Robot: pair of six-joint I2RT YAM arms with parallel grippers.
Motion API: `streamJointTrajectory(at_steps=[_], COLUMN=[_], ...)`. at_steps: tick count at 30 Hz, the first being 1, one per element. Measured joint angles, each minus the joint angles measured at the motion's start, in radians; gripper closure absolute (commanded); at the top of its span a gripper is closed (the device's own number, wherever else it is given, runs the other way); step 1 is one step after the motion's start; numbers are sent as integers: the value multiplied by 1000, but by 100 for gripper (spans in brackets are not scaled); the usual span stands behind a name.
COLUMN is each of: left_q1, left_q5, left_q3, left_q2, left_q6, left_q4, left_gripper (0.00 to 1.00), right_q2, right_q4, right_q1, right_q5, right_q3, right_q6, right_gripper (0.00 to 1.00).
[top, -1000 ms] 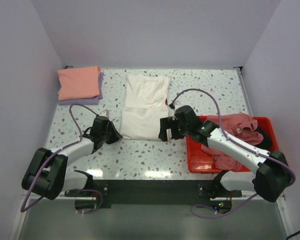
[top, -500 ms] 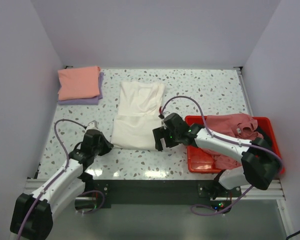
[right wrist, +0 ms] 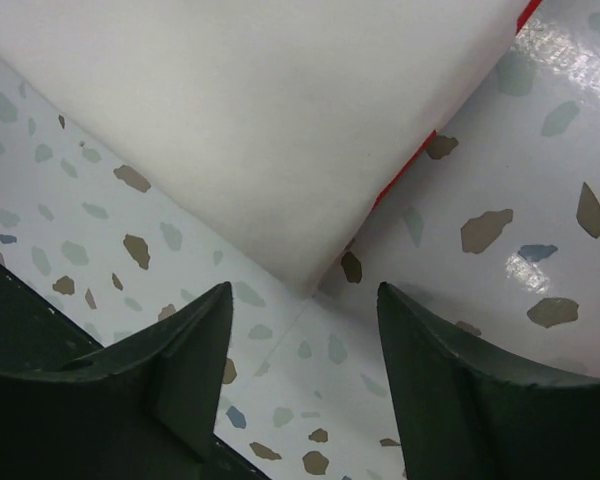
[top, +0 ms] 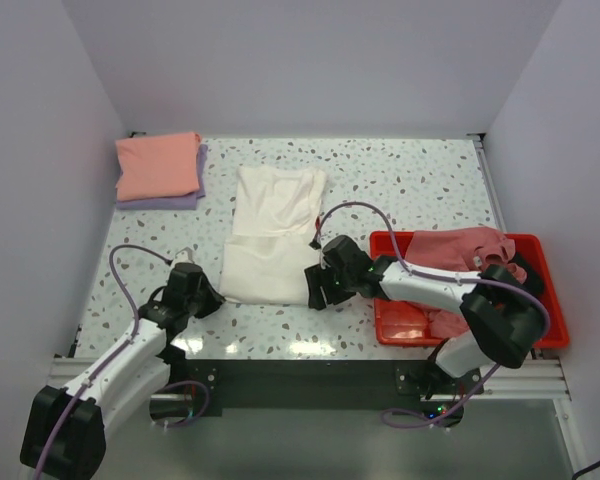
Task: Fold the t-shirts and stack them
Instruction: Fold the tshirt
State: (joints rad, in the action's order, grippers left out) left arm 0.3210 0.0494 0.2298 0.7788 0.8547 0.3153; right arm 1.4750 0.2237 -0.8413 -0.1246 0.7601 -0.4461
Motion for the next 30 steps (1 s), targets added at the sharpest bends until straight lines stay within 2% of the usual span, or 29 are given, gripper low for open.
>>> streamJointTrajectory(at_steps=[3, 6, 7, 9, 11, 12, 15, 19, 23, 26, 30], left_q1=[0, 0, 0, 0, 0, 0, 0, 0, 0, 0, 0], left_q5=[0, 1, 1, 2, 2, 2, 0, -20, -48, -47, -22], left_q3=[0, 0, 0, 0, 0, 0, 2, 31, 64, 147, 289], left_q2=[0, -1, -2, -2, -2, -2, -15, -58, -182, -290, -353], left_q6=[1, 3, 5, 13, 24, 30, 67, 112, 150, 158, 154], left_q4=[0, 0, 1, 1, 2, 5, 34, 153, 270, 369, 442], left_gripper=[100, 100, 100, 100, 100, 100, 100, 100, 100, 100, 100], right_q2=[44, 65, 69, 77, 79, 81, 80, 34, -68, -132, -174], right_q4=[-27, -50, -60, -76, -86, -89, -88, -50, 18, 92, 213], right_q1=[-5, -9, -10, -14, -16, -17, -27, -44, -49, -49, -49], right_q5=[-9, -21, -26, -29, -35, -40, -55, -86, -138, -195, -291], right_q3=[0, -2, -3, -11, -17, -17, -20, -37, -39, -24, 41], right_q6=[6, 10, 9, 10, 5, 3, -10, -34, -51, -53, -47], right_gripper=[46, 58, 68, 80, 91, 92, 93, 93, 94, 94, 94])
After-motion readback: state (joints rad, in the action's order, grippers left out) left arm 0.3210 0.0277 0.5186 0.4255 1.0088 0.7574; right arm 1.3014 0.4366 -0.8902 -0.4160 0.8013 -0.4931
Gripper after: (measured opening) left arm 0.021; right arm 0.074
